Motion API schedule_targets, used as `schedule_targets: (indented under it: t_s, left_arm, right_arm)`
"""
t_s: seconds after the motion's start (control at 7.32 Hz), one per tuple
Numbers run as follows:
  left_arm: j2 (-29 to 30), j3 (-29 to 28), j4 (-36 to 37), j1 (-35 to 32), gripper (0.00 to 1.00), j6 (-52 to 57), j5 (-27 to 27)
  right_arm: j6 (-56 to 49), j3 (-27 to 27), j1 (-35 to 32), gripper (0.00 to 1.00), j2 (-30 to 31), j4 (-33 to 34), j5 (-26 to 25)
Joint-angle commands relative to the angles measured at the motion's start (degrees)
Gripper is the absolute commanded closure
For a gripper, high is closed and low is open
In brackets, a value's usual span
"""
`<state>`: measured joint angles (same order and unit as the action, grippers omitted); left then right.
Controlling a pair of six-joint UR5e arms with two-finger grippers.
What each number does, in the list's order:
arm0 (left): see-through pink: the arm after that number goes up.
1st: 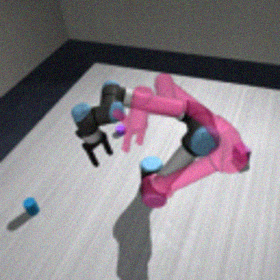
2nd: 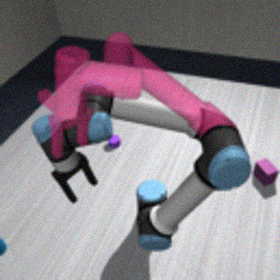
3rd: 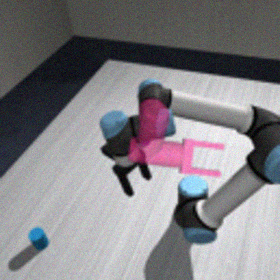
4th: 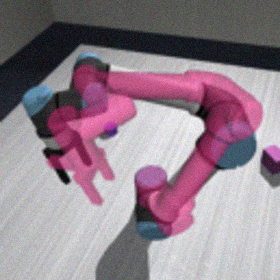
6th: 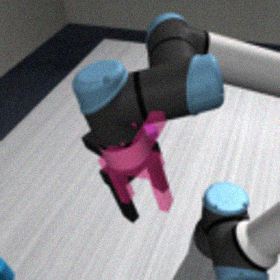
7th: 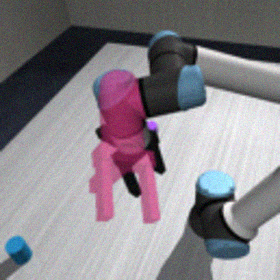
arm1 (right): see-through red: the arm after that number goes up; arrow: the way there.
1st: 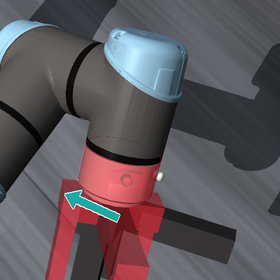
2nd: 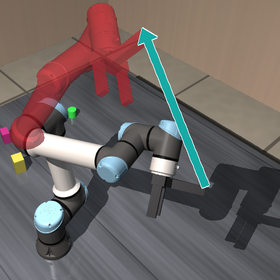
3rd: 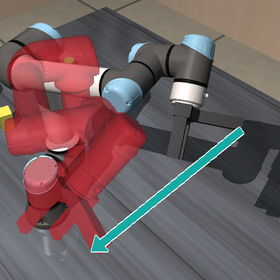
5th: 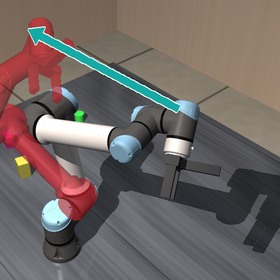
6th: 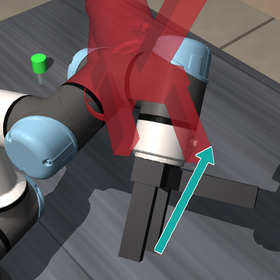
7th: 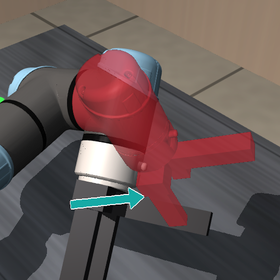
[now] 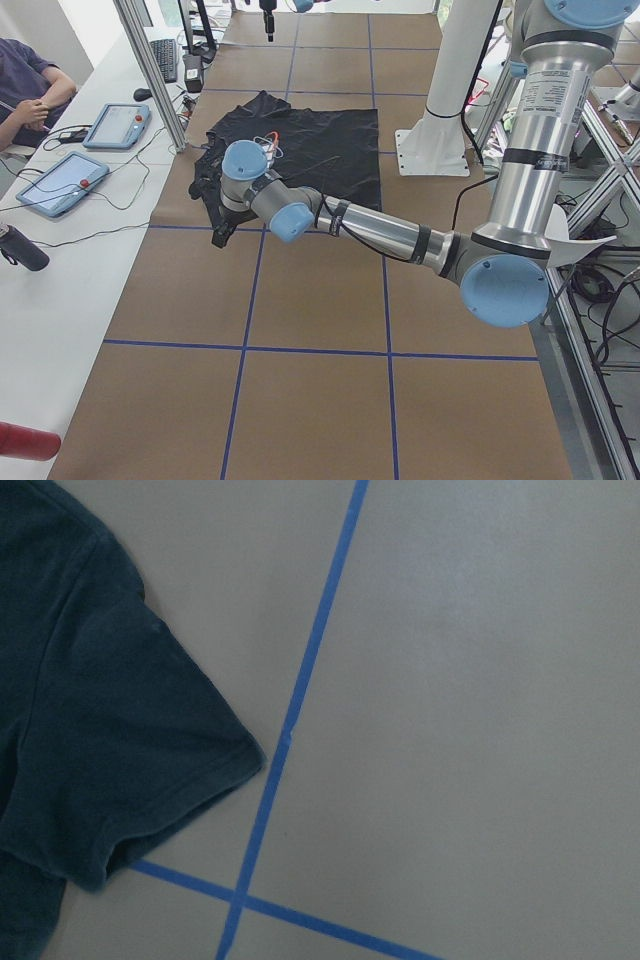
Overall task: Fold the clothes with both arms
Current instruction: 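Move the right gripper toward the shirt's sleeve farthest from the robot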
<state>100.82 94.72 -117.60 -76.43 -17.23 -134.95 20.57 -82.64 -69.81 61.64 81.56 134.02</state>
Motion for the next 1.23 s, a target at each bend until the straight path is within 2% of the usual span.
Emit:
schedule_targets:
  t_s: [0.0, 0.14, 0.27, 0.41, 0.55, 1.09]
  left_arm:
    - [1.58, -1.38, -0.79, 2.42, 0.0, -2.28, 0.04]
    - [1.93, -1.46, -0.79, 2.6, 0.0, -2.37, 0.04]
    - [2.02, -1.46, -0.79, 3.03, 0.0, -2.37, 0.04]
    - [1.93, -1.46, -0.79, 3.38, 0.0, -2.37, 0.04]
    - [2.02, -1.46, -0.79, 3.39, 0.0, -2.37, 0.04]
    - [1.93, -1.46, -0.79, 3.39, 0.0, -2.46, 0.04]
  right_arm:
    - [13.64, 12.71, 4.83, 0.0, -4.32, -18.53, -3.12]
    - [20.58, 18.51, 8.17, 0.0, -5.73, -28.46, -7.42]
    - [24.56, 23.44, 10.55, 0.0, -6.79, -35.52, -9.98]
    - [26.0, 26.27, 12.32, 0.01, -7.58, -38.72, -11.58]
    - [26.27, 27.87, 13.64, 0.02, -8.63, -39.1, -13.68]
    - [26.19, 27.62, 13.92, 0.13, -7.59, -39.46, -14.05]
